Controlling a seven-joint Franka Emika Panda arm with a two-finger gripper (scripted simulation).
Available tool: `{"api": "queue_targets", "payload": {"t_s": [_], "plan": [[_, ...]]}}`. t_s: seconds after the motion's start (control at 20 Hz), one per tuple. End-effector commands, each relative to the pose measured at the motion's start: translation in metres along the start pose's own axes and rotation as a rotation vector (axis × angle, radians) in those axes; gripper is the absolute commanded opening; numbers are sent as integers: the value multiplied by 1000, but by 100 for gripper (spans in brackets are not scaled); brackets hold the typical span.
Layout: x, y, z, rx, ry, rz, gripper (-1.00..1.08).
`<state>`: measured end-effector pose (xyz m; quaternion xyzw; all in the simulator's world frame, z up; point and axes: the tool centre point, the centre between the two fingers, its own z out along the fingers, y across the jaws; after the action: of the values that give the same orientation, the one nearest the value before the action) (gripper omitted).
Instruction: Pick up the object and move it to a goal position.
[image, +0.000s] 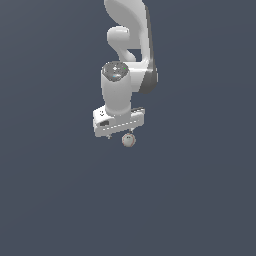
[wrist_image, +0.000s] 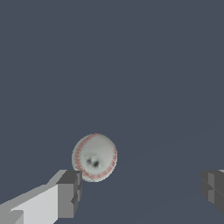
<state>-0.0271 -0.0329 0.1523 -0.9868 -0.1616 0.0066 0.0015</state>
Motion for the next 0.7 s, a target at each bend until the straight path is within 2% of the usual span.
{"api": "queue_targets", "payload": {"t_s": [0.0, 0.65], "plan": [[-3, -5, 7, -2, 0, -79, 100], [-17, -31, 39, -8, 5, -480, 100]]}}
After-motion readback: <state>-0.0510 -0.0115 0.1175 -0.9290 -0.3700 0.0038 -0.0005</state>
